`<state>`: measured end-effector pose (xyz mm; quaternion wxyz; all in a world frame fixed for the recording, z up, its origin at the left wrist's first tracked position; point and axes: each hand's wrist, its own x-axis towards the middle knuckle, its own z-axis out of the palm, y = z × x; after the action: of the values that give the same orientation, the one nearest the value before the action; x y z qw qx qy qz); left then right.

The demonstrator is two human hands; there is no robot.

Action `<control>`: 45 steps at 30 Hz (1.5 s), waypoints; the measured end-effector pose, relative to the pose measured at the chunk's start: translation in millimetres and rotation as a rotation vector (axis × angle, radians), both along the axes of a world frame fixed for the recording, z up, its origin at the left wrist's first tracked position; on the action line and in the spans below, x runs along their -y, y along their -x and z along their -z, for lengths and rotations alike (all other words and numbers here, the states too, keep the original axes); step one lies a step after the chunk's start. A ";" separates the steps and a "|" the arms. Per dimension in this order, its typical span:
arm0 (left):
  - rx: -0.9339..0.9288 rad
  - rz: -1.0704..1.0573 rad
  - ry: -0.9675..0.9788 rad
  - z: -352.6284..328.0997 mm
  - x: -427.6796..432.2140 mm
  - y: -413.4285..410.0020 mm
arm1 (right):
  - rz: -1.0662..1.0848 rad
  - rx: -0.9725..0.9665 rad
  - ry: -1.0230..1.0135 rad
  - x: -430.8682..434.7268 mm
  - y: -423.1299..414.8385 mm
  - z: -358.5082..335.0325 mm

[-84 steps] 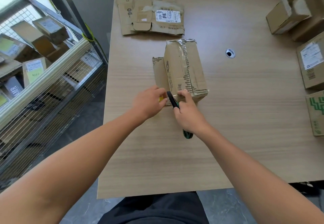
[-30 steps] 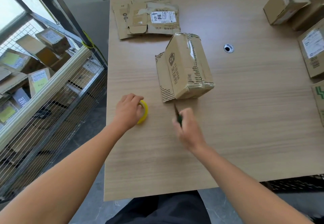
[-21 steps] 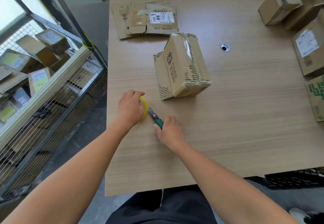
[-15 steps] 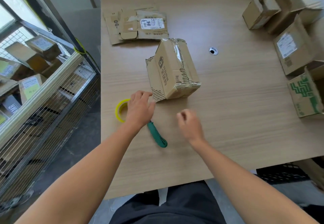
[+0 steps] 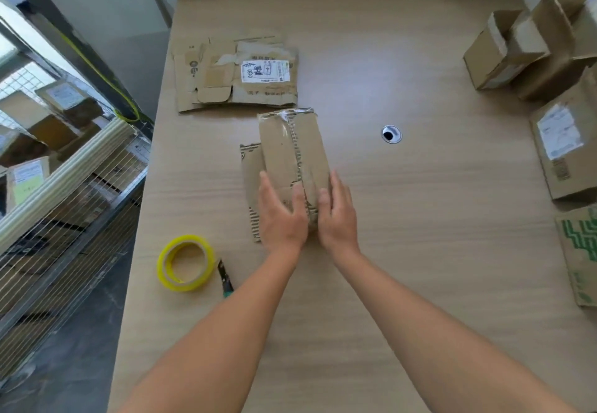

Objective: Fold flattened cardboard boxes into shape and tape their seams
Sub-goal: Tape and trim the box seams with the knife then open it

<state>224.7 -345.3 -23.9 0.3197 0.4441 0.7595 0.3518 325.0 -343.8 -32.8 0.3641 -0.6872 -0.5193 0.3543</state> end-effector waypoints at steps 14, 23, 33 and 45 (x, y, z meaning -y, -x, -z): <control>0.845 0.091 -0.180 -117.8 -35.1 58.3 | -0.163 -0.631 0.203 -32.8 -36.5 -124.3; 1.064 0.395 -0.034 -126.2 49.6 75.4 | -0.079 -0.649 0.210 59.9 -36.0 -160.8; 0.380 0.208 -0.022 -66.9 96.5 59.1 | -0.096 -0.033 0.052 113.9 -8.6 -100.7; -0.672 0.629 -0.059 -34.4 66.6 74.0 | -0.270 0.573 -0.080 92.8 -53.9 -53.8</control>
<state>150.7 -411.9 10.5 0.1341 0.7513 0.6390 0.0959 378.9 -436.6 21.1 0.1793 -0.6689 -0.7009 0.1708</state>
